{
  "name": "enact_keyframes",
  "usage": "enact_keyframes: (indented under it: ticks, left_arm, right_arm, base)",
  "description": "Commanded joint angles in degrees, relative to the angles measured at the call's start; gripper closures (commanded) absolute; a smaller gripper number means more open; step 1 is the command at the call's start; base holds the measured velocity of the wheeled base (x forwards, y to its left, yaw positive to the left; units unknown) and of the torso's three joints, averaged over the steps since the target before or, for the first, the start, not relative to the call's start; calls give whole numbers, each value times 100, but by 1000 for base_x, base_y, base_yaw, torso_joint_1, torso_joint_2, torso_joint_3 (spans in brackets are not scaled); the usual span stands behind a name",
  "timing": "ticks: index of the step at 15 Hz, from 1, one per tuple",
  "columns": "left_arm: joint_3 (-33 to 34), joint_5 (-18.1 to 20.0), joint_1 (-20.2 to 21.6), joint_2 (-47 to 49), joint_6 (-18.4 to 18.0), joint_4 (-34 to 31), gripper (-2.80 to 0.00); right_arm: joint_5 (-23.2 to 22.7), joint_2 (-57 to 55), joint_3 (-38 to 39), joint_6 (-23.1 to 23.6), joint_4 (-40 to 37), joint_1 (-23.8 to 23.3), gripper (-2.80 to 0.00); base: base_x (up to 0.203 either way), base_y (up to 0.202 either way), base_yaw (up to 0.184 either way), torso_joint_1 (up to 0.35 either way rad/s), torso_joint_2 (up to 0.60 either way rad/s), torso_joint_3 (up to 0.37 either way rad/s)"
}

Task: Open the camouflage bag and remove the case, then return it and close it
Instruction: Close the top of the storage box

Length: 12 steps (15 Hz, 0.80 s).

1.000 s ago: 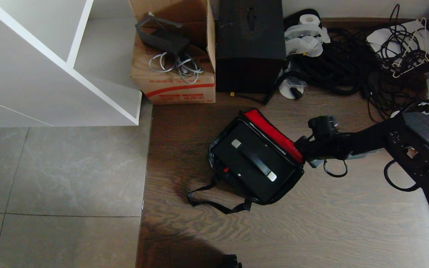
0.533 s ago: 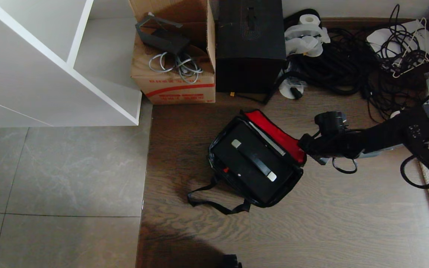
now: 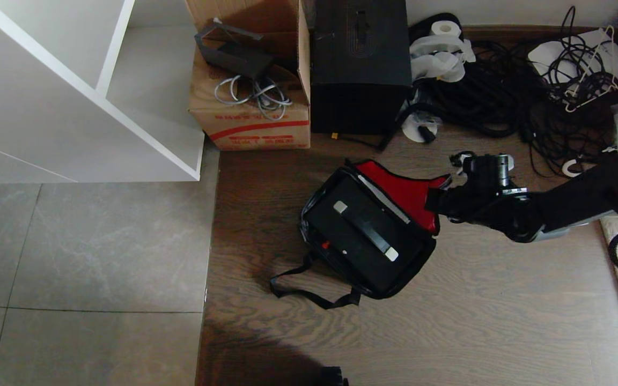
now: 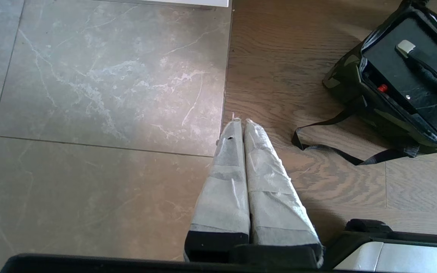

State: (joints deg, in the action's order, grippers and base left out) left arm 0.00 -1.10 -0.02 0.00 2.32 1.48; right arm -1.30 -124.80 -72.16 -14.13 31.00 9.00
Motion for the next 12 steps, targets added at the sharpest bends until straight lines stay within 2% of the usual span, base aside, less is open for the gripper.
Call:
enact_keyframes:
  ticks: [1, 5, 6, 9, 12]
  left_arm:
    - [53, -5, 2, 0, 6, 2, 0]
    - [44, -5, 2, 0, 6, 2, 0]
    - [44, -5, 0, 0, 6, 2, 0]
    - [52, -5, -6, 0, 6, 2, 0]
    - [47, -5, 2, 0, 6, 2, 0]
  right_arm:
    - [-55, 260, 441, 335, 372, 236, 0]
    - [-227, 509, 1137, 1011, 839, 389, 0]
    - [-391, 564, 1302, 1118, 962, 419, -280]
    - [-729, 606, 1616, 1176, 1708, 541, -280]
    - [-733, 641, 1817, 1166, 1812, 657, -280]
  base:
    - [0, 0, 0, 0, 0, 0]
    - [0, 0, 0, 0, 0, 0]
    - [0, 0, 0, 0, 0, 0]
    - [0, 0, 0, 0, 0, 0]
    - [0, 0, 0, 0, 0, 0]
